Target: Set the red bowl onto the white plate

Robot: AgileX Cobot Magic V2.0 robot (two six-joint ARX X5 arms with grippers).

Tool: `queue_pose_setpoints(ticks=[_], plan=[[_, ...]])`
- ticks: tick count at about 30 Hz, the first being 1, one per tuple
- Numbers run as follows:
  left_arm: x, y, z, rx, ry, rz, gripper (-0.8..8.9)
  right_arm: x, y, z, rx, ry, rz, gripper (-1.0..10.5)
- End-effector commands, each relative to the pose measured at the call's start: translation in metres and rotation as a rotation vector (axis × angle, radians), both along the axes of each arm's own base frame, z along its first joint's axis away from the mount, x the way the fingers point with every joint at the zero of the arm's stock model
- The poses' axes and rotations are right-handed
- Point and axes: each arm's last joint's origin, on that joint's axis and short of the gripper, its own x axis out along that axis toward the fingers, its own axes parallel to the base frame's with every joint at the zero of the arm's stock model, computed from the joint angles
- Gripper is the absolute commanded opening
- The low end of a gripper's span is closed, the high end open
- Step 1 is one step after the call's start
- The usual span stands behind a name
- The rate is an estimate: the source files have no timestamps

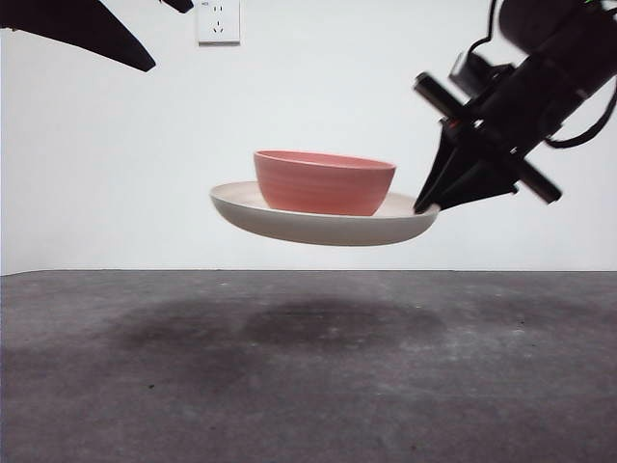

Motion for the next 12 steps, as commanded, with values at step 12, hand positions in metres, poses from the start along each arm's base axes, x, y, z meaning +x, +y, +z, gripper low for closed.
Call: queue_pose_setpoints(ticks=[12], plan=[[0.0,-0.002,0.002,-0.002,-0.011,-0.016,2.79,0.032,0.037,-0.058,-0.04,0.136,0.054,0.1]])
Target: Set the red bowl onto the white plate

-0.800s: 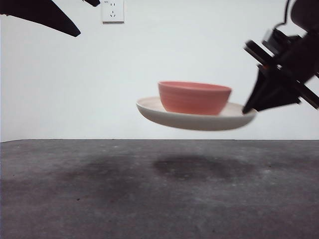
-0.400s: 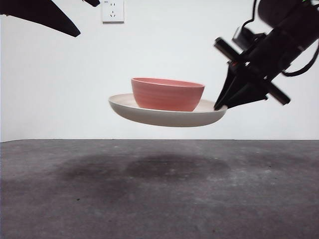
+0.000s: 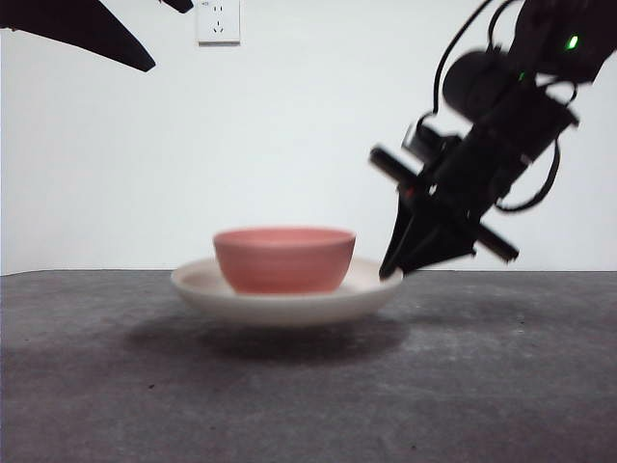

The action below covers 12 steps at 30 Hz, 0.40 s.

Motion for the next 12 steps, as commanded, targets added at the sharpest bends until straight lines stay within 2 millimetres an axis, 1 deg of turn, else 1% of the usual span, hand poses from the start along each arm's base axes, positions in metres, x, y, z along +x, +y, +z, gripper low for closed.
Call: queue_pose_setpoints(ticks=[1,3,5,12], plan=[[0.0,-0.002,0.002,-0.002,-0.011,-0.016,2.79,0.008,0.006,-0.009,0.007,0.017,-0.003,0.1],[0.0,-0.001,0.002,-0.002,-0.01,-0.016,2.79,0.009,0.006,-0.016,0.001,0.034,-0.003,0.1],[0.0,-0.001,0.002,-0.001,-0.009,-0.016,2.79,0.01,0.007,-0.02,-0.003,0.043,-0.002,0.1],[0.0,-0.001,0.002,-0.002,-0.01,-0.016,2.8,0.01,0.006,-0.02,-0.005,0.047,-0.002,0.1]])
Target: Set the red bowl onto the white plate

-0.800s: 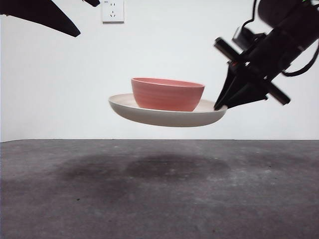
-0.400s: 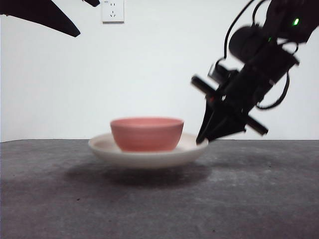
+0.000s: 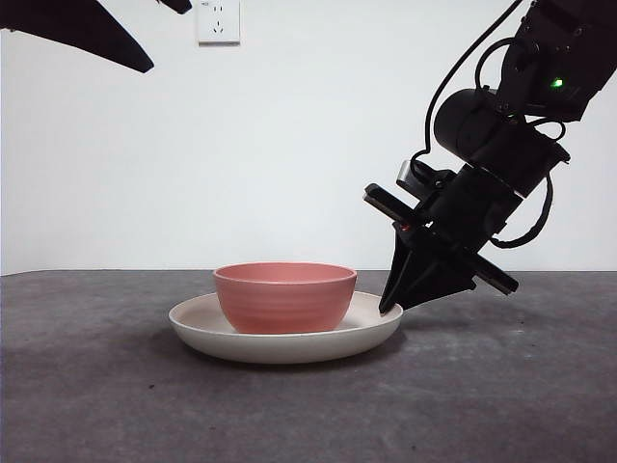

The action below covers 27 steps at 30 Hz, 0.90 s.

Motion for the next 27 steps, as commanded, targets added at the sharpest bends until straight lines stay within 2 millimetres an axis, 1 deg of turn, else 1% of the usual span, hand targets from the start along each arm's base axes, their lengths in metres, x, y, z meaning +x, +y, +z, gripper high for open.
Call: queue_pose_setpoints(ticks=[1,2,5,8,11,13,16,19,22,27], plan=[[0.001,-0.002,0.002,-0.005,-0.016,-0.016,2.79,0.005,0.004,0.002,0.014,-0.001,-0.004,0.2],[0.001,-0.002,0.002,-0.005,-0.016,-0.016,2.8,0.004,0.004,0.002,0.014,0.001,-0.004,0.4],[0.001,-0.002,0.002,-0.005,-0.016,-0.016,2.79,0.004,0.003,0.001,0.011,0.009,-0.004,1.5],[0.001,-0.002,0.002,-0.005,-0.015,-0.016,2.8,0.004,0.003,0.001,0.011,0.009,-0.004,2.3],[0.001,-0.002,0.002,-0.005,-0.015,-0.016,2.8,0.005,0.0,0.005,0.014,0.0,-0.013,2.9],[0.001,-0.002,0.002,-0.004,-0.015,-0.016,2.8,0.005,-0.004,0.011,0.017,-0.011,-0.023,2.9],[0.001,-0.002,0.002,-0.005,-0.016,-0.016,2.8,0.001,-0.012,0.03,0.018,-0.054,-0.036,2.9],[0.001,-0.002,0.002,-0.007,-0.019,-0.016,2.8,-0.008,-0.022,0.057,0.0,-0.12,-0.039,2.9],[0.001,-0.002,0.002,-0.006,-0.019,-0.016,2.8,-0.025,-0.029,0.087,-0.022,-0.189,-0.002,2.9],[0.001,-0.002,0.002,-0.006,-0.019,-0.016,2.8,-0.066,-0.037,0.131,-0.063,-0.279,0.089,2.9]])
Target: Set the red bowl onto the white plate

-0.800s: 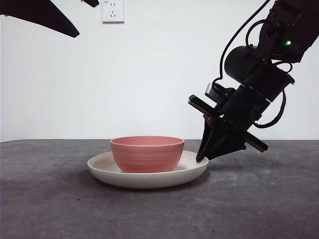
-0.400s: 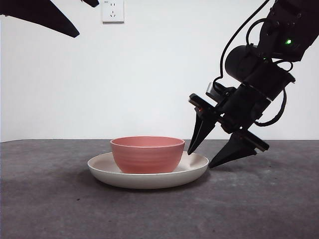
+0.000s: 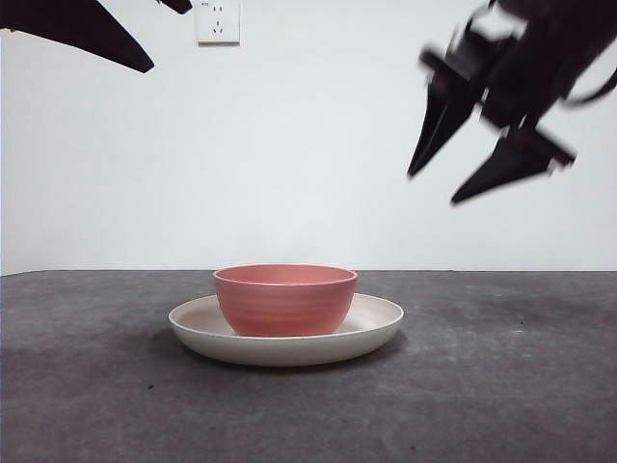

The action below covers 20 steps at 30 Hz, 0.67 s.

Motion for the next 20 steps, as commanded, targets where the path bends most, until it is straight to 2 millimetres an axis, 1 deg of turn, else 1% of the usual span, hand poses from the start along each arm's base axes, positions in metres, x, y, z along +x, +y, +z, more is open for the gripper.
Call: queue_pose_setpoints(ticks=[1,4,7,9,12,14,17,20], plan=[[0.001,-0.002,0.002,-0.006,-0.019,-0.016,2.8,-0.02,0.001,0.024,-0.045,-0.087,0.097,2.9],[0.001,-0.002,0.002,-0.006,-0.019,-0.016,2.79,-0.048,-0.001,0.042,-0.068,-0.122,0.151,2.9],[0.001,-0.002,0.002,-0.006,-0.018,-0.016,2.79,-0.072,-0.002,0.052,-0.07,-0.148,0.179,2.9],[0.001,-0.002,0.002,-0.006,-0.018,-0.016,2.79,-0.086,-0.002,0.054,-0.062,-0.17,0.197,2.9],[0.001,-0.002,0.002,-0.006,-0.018,-0.016,2.79,-0.106,-0.005,0.047,-0.056,-0.182,0.222,2.9],[0.001,-0.002,0.002,-0.006,-0.018,-0.016,2.8,-0.118,-0.006,0.038,-0.053,-0.177,0.242,2.9],[0.001,-0.002,0.002,-0.006,-0.018,-0.016,2.79,-0.134,-0.007,0.024,-0.051,-0.174,0.271,2.9],[0.001,-0.002,0.002,-0.006,-0.019,-0.016,2.8,-0.145,-0.008,0.013,-0.047,-0.182,0.294,2.9]])
